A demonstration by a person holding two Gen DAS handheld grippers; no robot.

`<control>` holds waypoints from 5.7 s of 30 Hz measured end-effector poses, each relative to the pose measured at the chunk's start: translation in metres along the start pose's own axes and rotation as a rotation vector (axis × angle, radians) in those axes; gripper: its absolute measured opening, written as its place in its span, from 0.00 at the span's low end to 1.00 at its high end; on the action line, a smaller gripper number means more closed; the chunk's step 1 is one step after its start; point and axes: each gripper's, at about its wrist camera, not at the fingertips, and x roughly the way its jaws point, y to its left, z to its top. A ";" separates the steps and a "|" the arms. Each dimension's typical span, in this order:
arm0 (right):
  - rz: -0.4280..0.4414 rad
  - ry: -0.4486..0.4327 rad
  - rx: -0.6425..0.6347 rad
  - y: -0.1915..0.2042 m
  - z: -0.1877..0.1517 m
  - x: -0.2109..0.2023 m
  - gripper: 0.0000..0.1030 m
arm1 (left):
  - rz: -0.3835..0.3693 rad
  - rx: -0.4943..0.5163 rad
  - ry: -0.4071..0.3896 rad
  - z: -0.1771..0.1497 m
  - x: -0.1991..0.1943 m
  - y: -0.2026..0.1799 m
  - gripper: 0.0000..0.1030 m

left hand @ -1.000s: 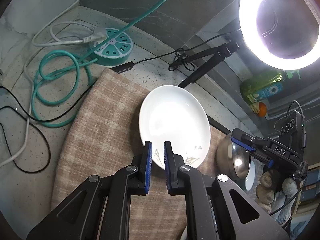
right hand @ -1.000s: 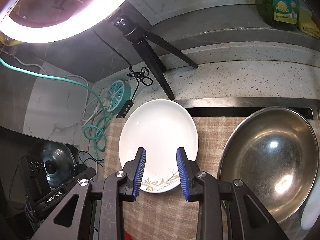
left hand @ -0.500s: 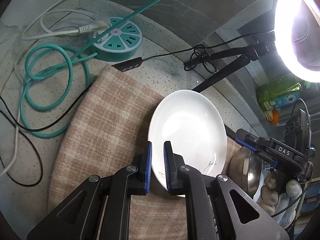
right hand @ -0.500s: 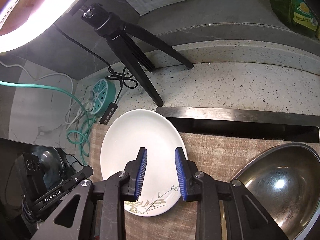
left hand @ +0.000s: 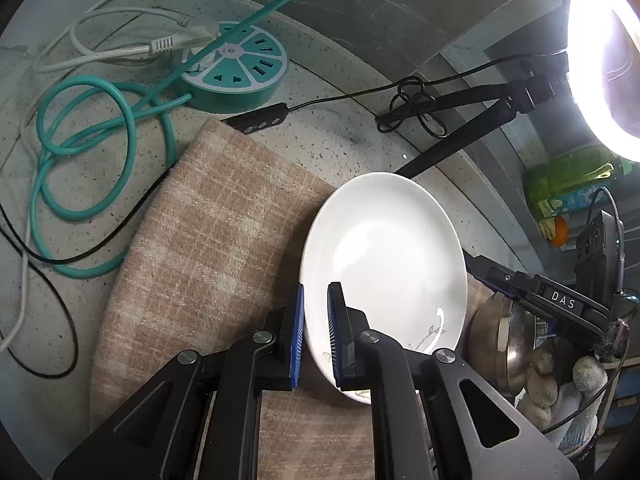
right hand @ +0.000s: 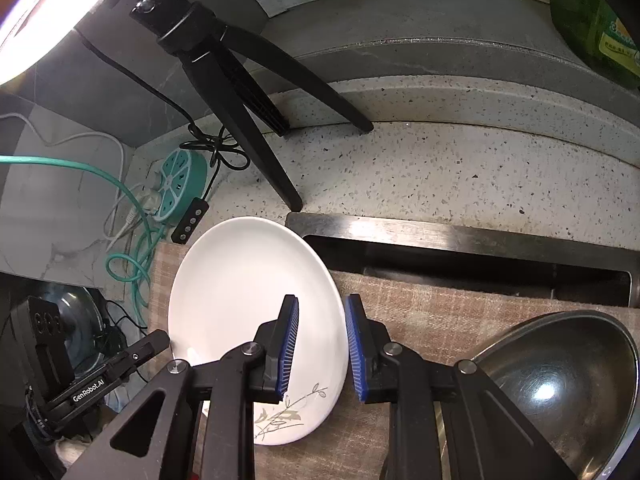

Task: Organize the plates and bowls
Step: 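Close the left gripper on the rim of the white plate, then lift the white plate off the cloth with the left gripper, then carry the white plate over the stacked flowered plates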

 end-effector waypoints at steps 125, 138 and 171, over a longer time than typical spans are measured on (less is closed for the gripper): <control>-0.012 -0.024 0.071 0.008 -0.121 -0.063 0.09 | -0.052 0.126 -0.015 -0.063 -0.072 -0.008 0.08; 0.008 -0.034 0.113 -0.023 -0.141 -0.085 0.08 | -0.062 0.159 -0.016 -0.082 -0.071 -0.034 0.08; 0.023 -0.004 0.060 -0.085 -0.196 -0.136 0.09 | -0.052 0.103 -0.030 -0.185 -0.068 -0.077 0.08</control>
